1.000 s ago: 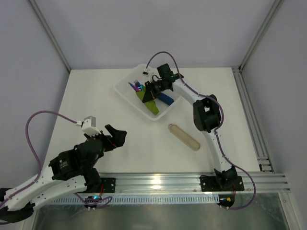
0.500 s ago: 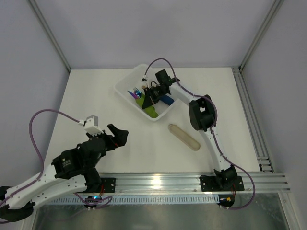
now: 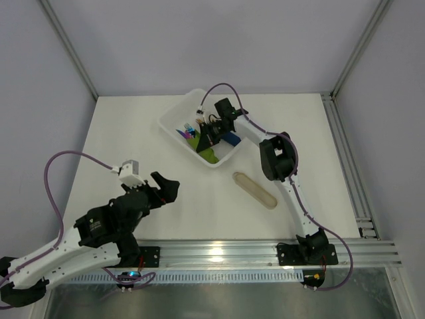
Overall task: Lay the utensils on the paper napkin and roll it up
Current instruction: Place the utensils in the bin.
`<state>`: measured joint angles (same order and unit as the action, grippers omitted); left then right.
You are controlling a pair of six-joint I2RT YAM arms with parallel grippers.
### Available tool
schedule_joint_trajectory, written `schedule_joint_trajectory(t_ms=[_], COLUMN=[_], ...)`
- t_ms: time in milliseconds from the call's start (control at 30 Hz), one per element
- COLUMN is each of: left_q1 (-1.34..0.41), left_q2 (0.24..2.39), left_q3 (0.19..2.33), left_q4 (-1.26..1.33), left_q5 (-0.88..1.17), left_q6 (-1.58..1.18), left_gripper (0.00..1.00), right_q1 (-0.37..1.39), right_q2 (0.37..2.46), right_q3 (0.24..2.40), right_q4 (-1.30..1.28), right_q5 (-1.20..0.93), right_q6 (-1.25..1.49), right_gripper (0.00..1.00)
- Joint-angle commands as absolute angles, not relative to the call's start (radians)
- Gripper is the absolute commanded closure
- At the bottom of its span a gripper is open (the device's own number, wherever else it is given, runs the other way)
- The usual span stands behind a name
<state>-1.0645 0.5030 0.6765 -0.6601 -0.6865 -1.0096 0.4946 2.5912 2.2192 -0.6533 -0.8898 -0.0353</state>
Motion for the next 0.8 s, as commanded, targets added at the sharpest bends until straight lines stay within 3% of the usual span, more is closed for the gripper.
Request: schedule_joint_trajectory(t_ms=[0, 133, 400, 667, 767], left_q1=[-1.065, -1.066, -1.066, -1.066, -1.066], left_q2=[0.488, 0.468, 0.456, 0.44, 0.433], left_q3=[0.661, 0.653, 0.647, 0.644, 0.643], left_q4=[-0.62, -0.62, -0.623, -0.626, -0.63], left_q5=[-0.712, -0.709, -0.7, -0.695, -0.695], left_q6=[-1.011, -1.015, -1.017, -1.017, -1.019], left_gripper=[0.01, 0.01, 0.01, 0.01, 0.01], right_q1=[0.499, 0.499, 0.499, 0.5, 0.5], right_q2=[2.609, 2.62, 2.628, 2.622, 2.622], right_q3=[2.258, 2.263, 2.258, 2.249, 2.25], right_q4=[-0.649, -0.644, -0.656, -0.661, -0.661], right_q5=[-0.876, -0.853, -0.792, -0.792, -0.779], right_q6=[-0.046, -0.034, -0.017, -0.011, -0.006], right_gripper=[0.96, 0.9, 0.87, 0.61, 0.56])
